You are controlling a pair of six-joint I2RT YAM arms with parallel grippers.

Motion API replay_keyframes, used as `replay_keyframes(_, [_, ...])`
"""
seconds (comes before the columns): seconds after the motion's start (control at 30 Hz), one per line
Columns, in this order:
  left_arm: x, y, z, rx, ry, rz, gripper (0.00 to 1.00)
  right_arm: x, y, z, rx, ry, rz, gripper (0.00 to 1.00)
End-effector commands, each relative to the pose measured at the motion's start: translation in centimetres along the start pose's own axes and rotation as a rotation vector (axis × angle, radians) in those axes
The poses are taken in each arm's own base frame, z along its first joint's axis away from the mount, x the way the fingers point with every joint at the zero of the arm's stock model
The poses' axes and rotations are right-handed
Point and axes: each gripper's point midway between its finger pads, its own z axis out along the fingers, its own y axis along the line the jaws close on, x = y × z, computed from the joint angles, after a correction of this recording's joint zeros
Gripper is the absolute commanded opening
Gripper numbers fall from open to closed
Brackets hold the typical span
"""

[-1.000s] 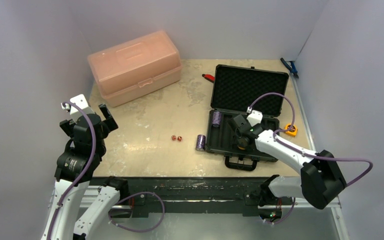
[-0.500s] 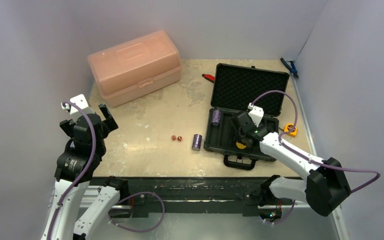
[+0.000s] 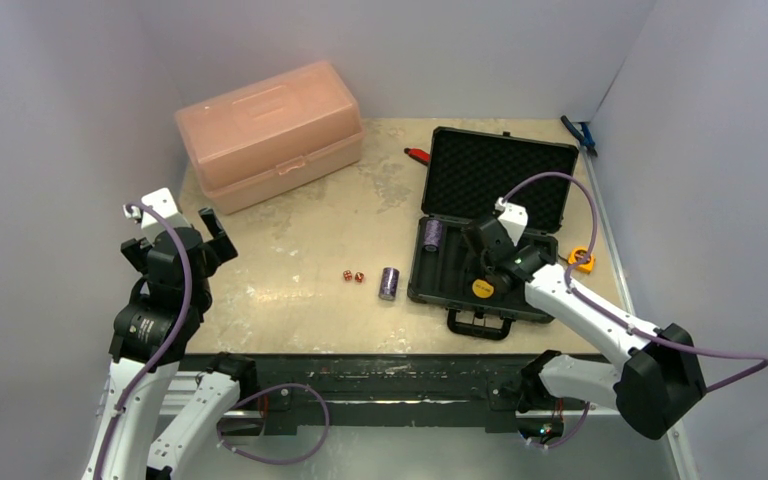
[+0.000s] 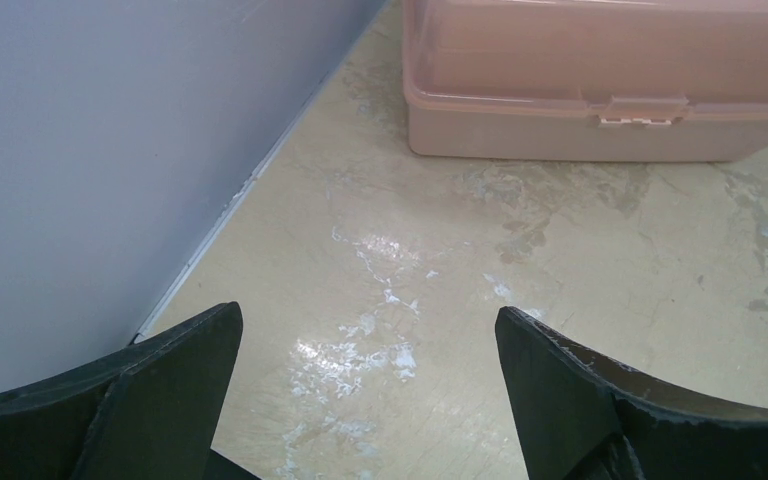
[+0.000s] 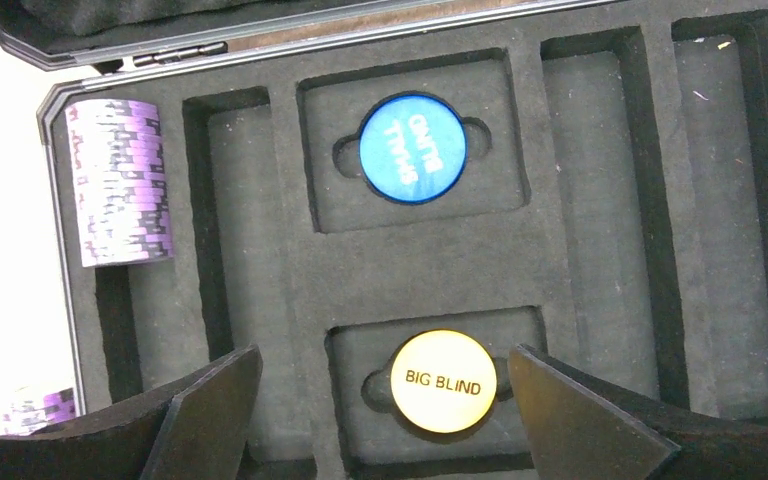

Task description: Pack up texas hold em set

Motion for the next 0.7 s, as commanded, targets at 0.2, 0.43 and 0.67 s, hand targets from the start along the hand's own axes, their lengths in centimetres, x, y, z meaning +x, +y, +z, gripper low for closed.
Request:
replay_keyframes(0.2, [1.0,-6.5,-0.4,0.363,0.038,0.077,0.98,-2.2,1.6,-1.1,-0.082,-0.037,-0.076,0.99])
replay_keyframes(0.43, [3.4,-13.5,-2.2,0.737,0.185,0.117,0.98,-2.8,3.9,-2.1,-0.19,-0.013,-0.11,0.98])
replay_keyframes(0.67, [6.7,-18.3,-3.6,0.89,0.387,0.103,0.96,-3.7,4.2,-2.7,-0.194,-0.026,-0.098,0.98])
